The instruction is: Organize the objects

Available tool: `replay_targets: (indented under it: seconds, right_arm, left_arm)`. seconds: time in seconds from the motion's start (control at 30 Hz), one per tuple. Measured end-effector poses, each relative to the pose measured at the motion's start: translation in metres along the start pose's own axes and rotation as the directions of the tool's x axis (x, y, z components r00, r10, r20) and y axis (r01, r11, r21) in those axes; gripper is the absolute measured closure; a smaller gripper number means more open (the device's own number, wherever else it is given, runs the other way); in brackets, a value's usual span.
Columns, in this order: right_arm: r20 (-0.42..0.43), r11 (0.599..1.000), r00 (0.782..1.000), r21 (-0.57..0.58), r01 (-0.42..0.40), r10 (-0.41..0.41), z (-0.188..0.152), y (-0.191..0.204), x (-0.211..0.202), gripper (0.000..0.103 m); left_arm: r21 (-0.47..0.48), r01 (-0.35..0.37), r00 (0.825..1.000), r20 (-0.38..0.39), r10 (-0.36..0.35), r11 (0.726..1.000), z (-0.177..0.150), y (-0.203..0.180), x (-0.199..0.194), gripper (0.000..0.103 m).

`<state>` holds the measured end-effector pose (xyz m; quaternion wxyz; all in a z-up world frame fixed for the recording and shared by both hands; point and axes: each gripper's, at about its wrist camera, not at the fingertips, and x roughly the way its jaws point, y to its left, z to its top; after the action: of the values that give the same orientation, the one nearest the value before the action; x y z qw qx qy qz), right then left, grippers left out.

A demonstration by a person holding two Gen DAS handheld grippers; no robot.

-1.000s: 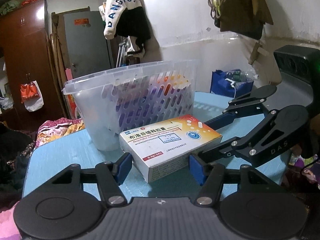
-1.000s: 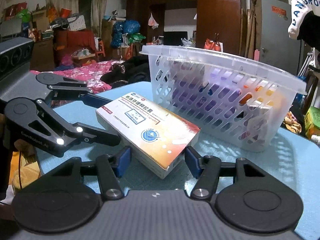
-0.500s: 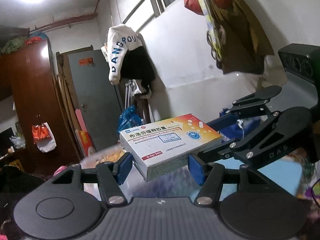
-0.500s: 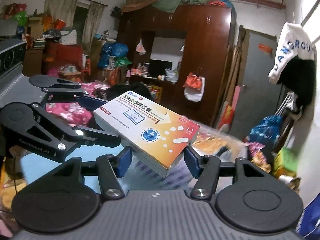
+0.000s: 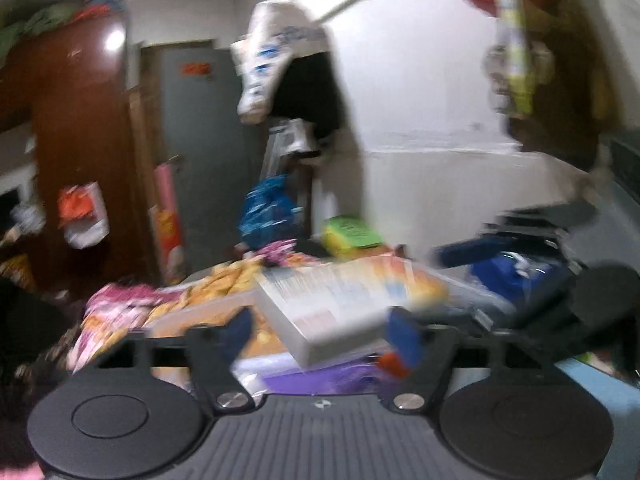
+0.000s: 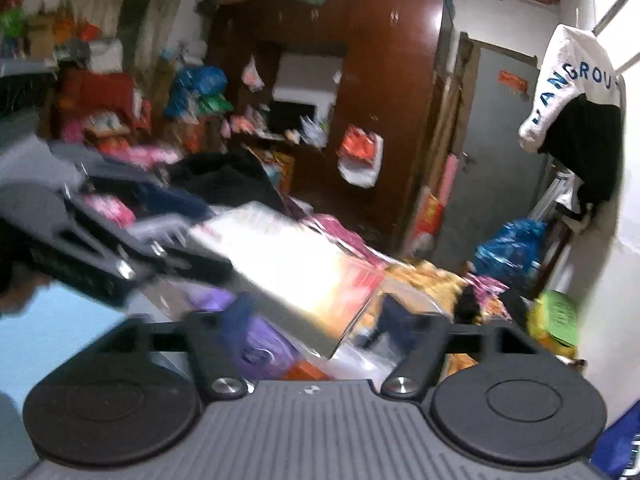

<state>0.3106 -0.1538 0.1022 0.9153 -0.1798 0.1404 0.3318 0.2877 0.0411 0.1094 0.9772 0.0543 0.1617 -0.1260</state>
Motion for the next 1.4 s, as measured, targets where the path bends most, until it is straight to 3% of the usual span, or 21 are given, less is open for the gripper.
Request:
replay_targets:
  seconds: [0.07, 0.2, 0.6, 0.77, 0.97, 1.1, 1.23, 1.4]
  right_arm:
    - [-0.009, 0.998, 0.999, -0.037, 0.047, -0.047, -0.008, 0.005, -0.005, 0.002]
    - [0.034, 0.997, 0.999, 0.071, 0.021, -0.024, -0.012, -0.012, -0.019, 0.0]
    - [0.066, 0.991, 0.998, 0.134, -0.026, 0.018, -0.02, -0.013, -0.024, 0.0]
    - [0.097, 0.982, 0.994, 0.175, -0.069, 0.053, -0.022, -0.009, -0.036, 0.0]
    - [0.098, 0.972, 0.995, 0.227, -0.055, 0.033, -0.031, -0.004, -0.057, 0.0]
    - [0.046, 0.961, 0.999, 0.276, -0.003, -0.01, -0.033, 0.001, -0.066, 0.0]
    - [0.015, 0.939, 0.991, 0.323, 0.119, -0.131, -0.043, 0.018, -0.081, 0.0]
    - [0.109, 0.942, 0.993, 0.334, 0.014, -0.054, -0.06, 0.029, -0.11, 0.0]
  left_arm:
    - [-0.039, -0.031, 0.999, 0.028, 0.032, 0.999, -0.004, 0.008, -0.002, 0.002]
    - [-0.091, -0.023, 0.998, 0.053, 0.028, 0.996, -0.008, 0.017, -0.01, 0.0]
    - [-0.069, 0.009, 0.998, 0.063, -0.005, 0.998, -0.015, -0.001, -0.021, 0.0]
    - [-0.068, -0.077, 0.996, 0.04, 0.079, 0.995, -0.02, -0.009, -0.038, 0.0]
    - [-0.104, -0.144, 0.989, 0.015, 0.146, 0.984, -0.037, -0.011, -0.073, 0.0]
    - [-0.121, -0.161, 0.986, 0.024, 0.165, 0.979, -0.044, -0.017, -0.099, 0.0]
    - [-0.136, -0.142, 0.99, -0.004, 0.143, 0.981, -0.054, -0.028, -0.121, 0.0]
    - [-0.109, -0.178, 0.983, 0.016, 0.18, 0.978, -0.066, -0.052, -0.145, 0.0]
